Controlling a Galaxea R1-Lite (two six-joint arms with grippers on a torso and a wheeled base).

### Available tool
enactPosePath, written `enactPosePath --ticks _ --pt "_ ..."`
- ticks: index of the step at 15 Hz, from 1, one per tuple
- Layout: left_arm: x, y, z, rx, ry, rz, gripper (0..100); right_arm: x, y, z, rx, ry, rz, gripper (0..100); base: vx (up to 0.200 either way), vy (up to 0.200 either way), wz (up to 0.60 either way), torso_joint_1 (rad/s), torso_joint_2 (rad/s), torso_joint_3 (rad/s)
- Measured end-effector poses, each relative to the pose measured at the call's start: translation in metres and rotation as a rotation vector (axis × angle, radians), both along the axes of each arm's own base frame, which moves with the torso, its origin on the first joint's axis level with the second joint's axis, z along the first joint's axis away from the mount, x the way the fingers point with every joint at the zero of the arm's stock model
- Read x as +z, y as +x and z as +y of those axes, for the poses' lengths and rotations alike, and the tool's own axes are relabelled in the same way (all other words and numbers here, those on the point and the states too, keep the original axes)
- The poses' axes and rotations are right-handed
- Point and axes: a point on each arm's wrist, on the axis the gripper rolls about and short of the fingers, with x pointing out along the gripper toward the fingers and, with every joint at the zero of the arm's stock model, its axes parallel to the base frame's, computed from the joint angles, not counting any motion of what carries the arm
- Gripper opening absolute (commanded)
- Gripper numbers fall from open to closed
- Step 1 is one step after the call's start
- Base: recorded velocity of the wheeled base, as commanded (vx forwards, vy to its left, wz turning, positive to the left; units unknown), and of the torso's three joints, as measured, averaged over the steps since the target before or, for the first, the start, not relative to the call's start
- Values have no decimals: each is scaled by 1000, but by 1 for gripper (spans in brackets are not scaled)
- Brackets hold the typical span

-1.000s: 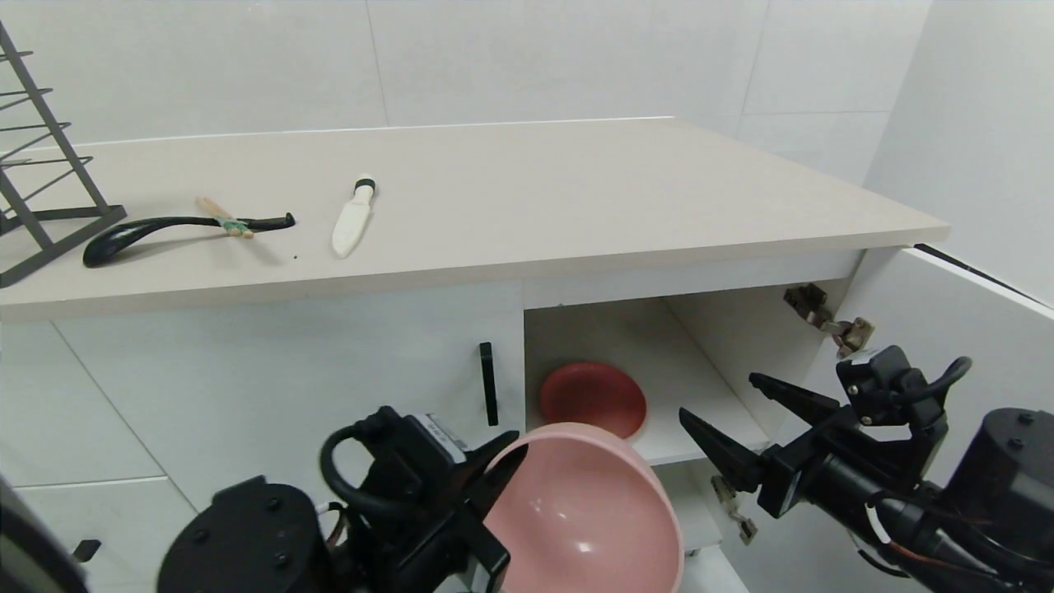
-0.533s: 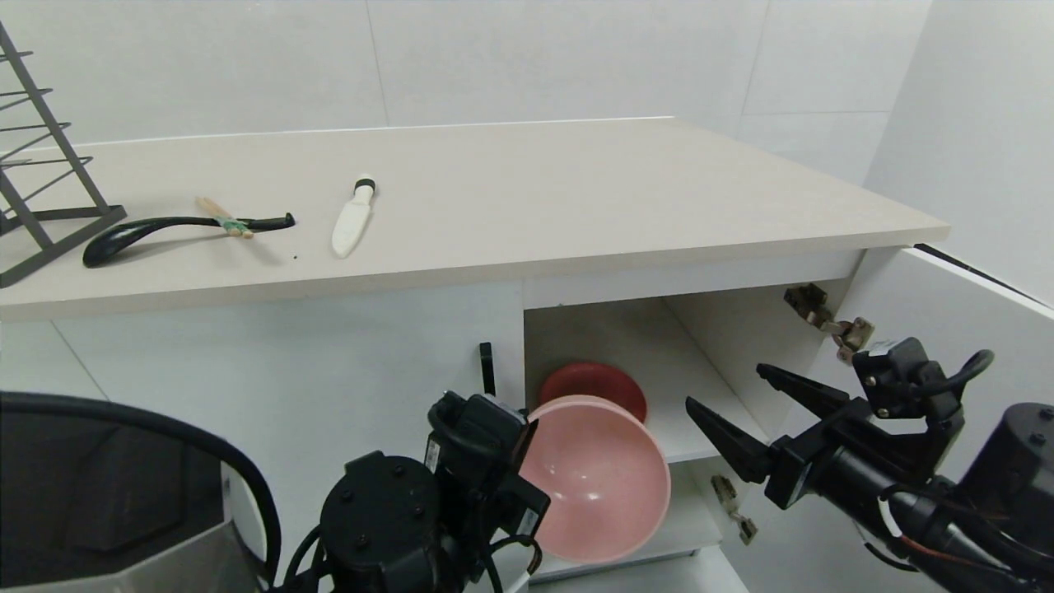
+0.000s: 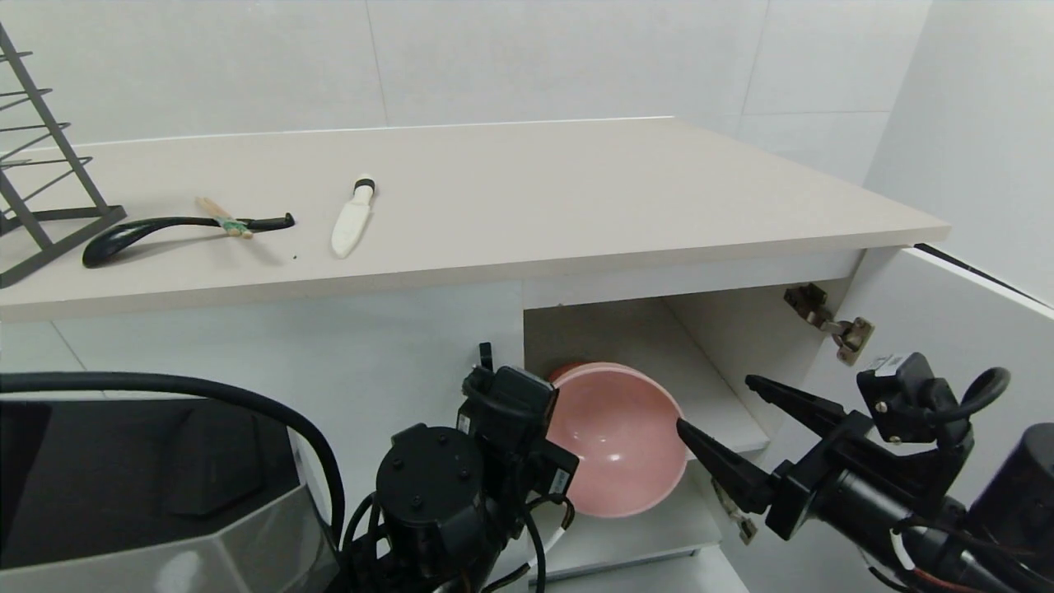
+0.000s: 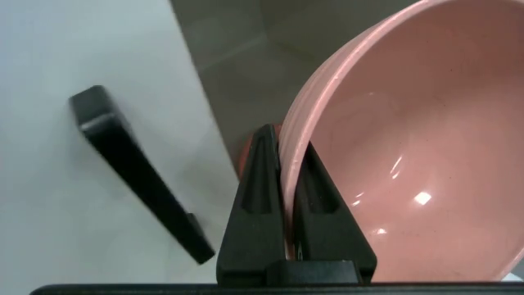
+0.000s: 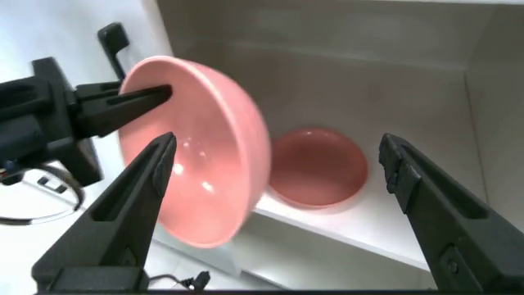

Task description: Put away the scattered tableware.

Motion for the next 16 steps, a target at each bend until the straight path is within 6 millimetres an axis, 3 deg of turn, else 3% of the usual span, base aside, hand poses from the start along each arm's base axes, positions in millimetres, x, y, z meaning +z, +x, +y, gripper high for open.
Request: enactPosePath --ticks 5,9,15,16 --pt "11 -2 -18 -33 -56 -39 0 -13 13 1 -38 -31 48 100 0 0 0 0 0 0" --pt "12 5 -18 -15 -51 -55 0 -21 30 -7 -111 -40 74 100 0 0 0 0 0 0" --pt "13 17 -26 0 -67 -78 0 -23 43 -2 -129 14 98 100 0 0 0 0 0 0" --pt "13 18 -27 0 -70 -80 0 -24 44 -1 -128 17 99 0 0 0 0 0 0 0"
